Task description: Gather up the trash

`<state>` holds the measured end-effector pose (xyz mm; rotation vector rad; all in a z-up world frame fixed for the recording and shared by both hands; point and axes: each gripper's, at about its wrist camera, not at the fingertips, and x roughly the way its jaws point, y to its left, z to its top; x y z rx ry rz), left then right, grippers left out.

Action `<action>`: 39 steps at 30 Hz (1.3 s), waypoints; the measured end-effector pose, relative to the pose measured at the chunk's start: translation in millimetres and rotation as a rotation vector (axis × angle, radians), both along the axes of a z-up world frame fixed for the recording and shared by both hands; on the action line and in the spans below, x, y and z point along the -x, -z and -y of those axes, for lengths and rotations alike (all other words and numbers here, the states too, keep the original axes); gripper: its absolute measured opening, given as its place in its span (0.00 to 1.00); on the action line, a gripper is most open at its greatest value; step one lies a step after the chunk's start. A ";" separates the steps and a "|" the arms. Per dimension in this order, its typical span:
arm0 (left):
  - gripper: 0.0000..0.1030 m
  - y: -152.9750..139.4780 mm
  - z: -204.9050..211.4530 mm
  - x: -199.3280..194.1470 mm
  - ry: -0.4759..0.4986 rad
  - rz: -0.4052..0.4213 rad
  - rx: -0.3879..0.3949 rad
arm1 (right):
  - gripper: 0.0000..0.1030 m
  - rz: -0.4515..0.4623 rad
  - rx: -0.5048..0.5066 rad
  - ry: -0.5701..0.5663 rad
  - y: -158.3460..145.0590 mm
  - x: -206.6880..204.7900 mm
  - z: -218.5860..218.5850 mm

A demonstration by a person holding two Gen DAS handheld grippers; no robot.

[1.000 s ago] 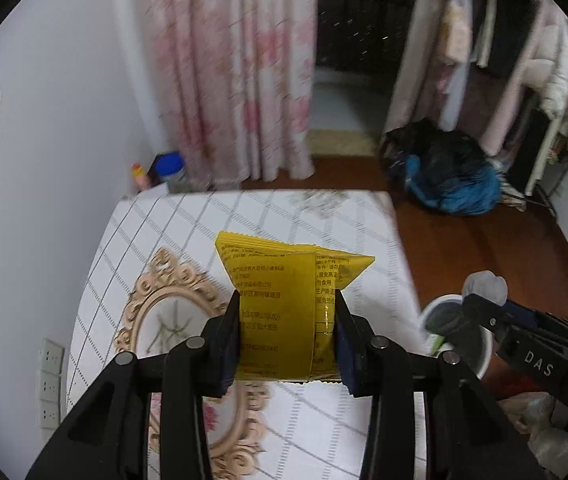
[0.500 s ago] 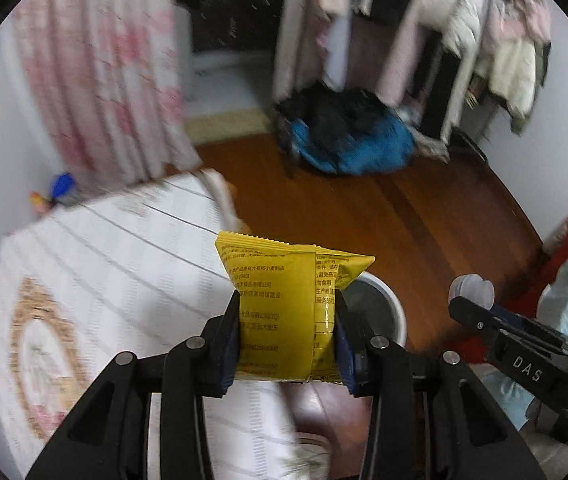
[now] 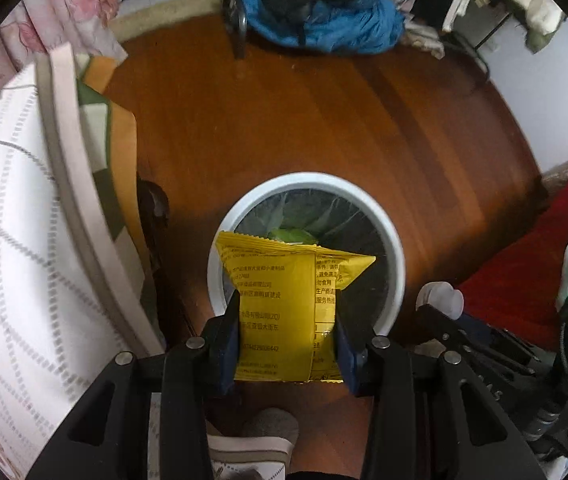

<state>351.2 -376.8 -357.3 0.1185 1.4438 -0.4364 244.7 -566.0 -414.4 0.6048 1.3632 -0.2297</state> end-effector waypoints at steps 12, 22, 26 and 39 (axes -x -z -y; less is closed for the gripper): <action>0.97 27.3 0.8 0.6 0.008 0.015 -0.117 | 0.90 -0.099 0.016 -0.049 50.0 -19.9 -6.6; 0.98 -12.8 -17.8 21.2 -0.003 0.116 -0.125 | 1.00 -0.096 0.084 -0.022 7.8 3.6 -7.4; 0.98 -43.0 -28.3 34.6 -0.019 0.161 -0.108 | 1.00 -0.053 0.092 -0.024 -27.5 15.2 -11.3; 0.98 -177.4 -64.9 114.2 -0.009 0.318 0.009 | 1.00 0.153 0.084 -0.050 -183.7 92.1 -34.5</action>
